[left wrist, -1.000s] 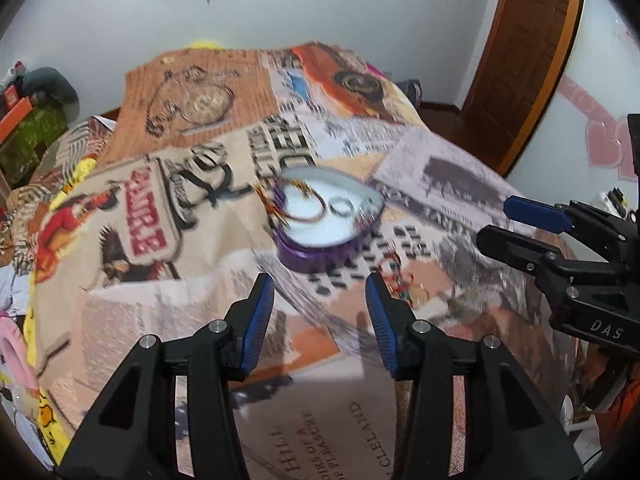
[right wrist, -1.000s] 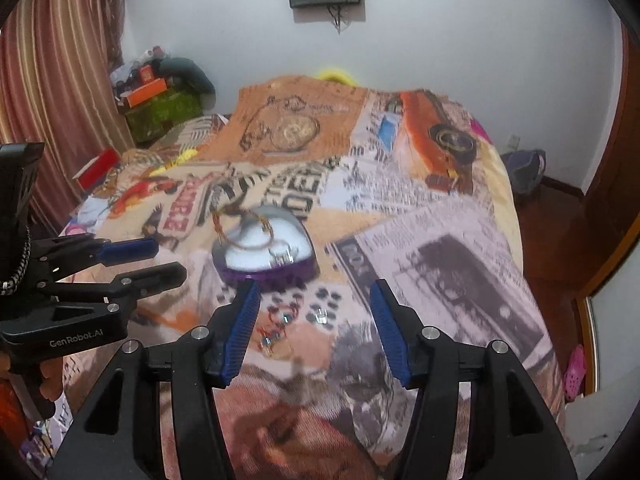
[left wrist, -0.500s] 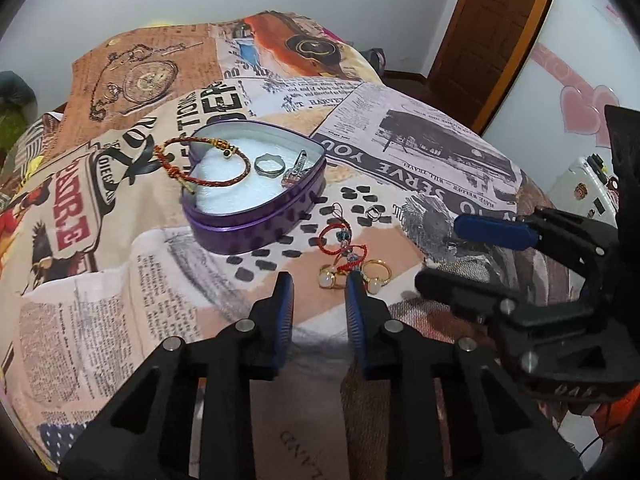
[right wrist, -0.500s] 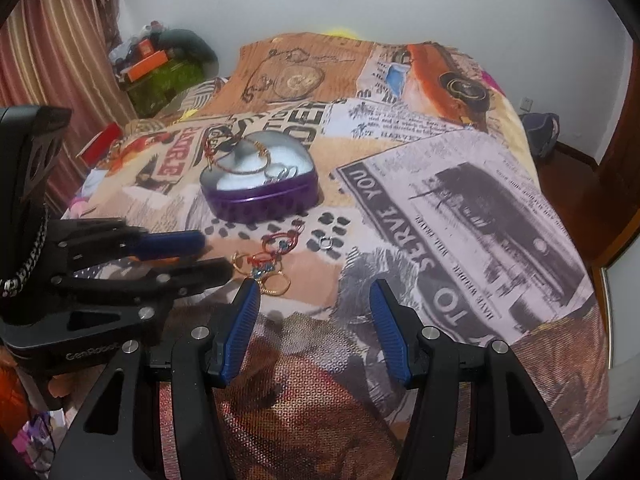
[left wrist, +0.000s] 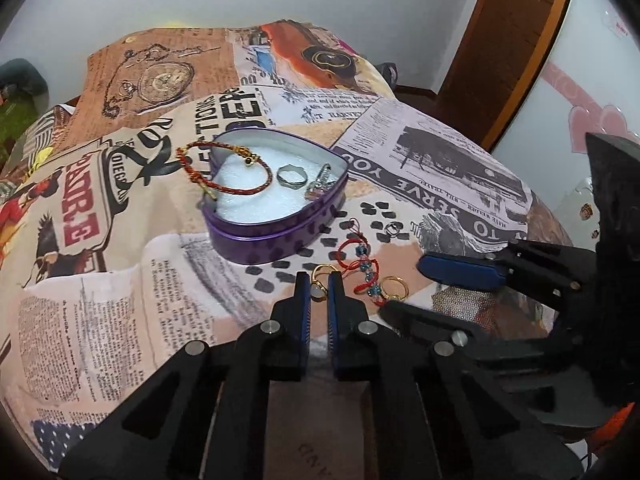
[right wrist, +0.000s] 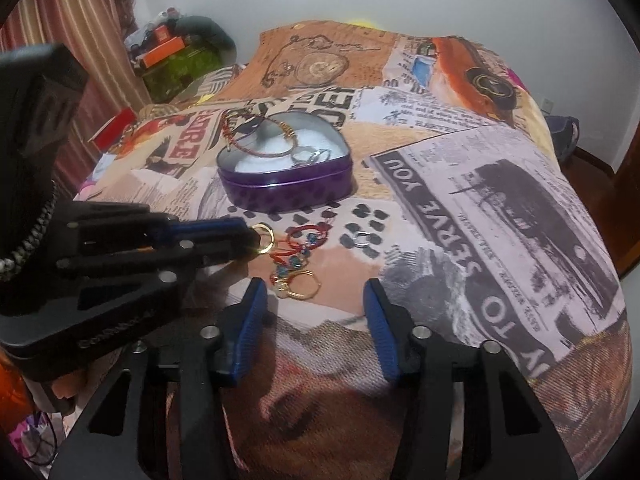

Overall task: Organize jewelry
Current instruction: 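Grasp a gold hoop earring with the left tool while the right tool grasps another earring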

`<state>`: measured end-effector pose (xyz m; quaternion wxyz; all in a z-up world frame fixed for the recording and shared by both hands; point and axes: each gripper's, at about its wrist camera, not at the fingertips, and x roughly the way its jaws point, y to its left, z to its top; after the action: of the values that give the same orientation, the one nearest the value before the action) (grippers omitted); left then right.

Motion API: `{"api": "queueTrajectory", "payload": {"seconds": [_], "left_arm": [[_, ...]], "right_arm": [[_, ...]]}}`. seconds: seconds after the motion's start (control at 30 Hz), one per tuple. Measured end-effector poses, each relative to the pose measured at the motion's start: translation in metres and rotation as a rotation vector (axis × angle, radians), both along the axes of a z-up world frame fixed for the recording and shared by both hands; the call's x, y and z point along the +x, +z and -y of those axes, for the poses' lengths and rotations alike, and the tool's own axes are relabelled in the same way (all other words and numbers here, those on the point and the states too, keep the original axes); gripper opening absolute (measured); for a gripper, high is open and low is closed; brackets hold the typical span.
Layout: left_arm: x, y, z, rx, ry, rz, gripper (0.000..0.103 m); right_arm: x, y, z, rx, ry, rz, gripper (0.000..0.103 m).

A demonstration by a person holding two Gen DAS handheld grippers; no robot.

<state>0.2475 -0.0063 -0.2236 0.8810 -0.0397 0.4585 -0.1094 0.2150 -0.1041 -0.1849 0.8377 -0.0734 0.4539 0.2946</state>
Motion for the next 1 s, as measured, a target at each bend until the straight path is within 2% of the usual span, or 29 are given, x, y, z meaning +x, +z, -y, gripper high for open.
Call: {"api": "queueTrajectory", "payload": {"seconds": [0.13,0.2,0.27,0.37,0.53,0.6,0.7,1.0], "left_arm": [[-0.005,0.002,-0.002,0.020,0.002,0.010,0.007],[-0.007,0.003,-0.002,0.025,0.001,0.016,0.007],[-0.009,0.005,-0.001,0.029,0.003,0.024,0.007],[-0.012,0.008,-0.001,0.033,0.004,0.034,0.007],[-0.019,0.015,0.000,0.059,0.005,0.059,0.007],[-0.021,0.016,-0.001,0.065,0.006,0.062,0.007],[-0.023,0.016,-0.005,0.073,0.009,0.059,0.007],[-0.028,0.005,-0.020,0.082,0.023,0.019,0.007]], "right_arm": [[0.003,-0.002,-0.005,-0.012,0.010,0.003,0.023],[0.004,-0.003,-0.005,-0.016,0.010,0.004,0.020],[0.004,-0.003,-0.005,-0.021,0.008,0.009,0.011],[0.006,-0.003,-0.002,-0.008,0.003,0.001,0.008],[0.005,0.003,0.001,-0.030,-0.016,0.016,0.008],[0.006,0.004,0.000,-0.039,-0.022,-0.005,0.008],[0.011,0.001,-0.002,-0.051,-0.018,-0.045,0.015],[0.018,-0.002,-0.011,-0.084,-0.018,-0.024,0.028]]}}
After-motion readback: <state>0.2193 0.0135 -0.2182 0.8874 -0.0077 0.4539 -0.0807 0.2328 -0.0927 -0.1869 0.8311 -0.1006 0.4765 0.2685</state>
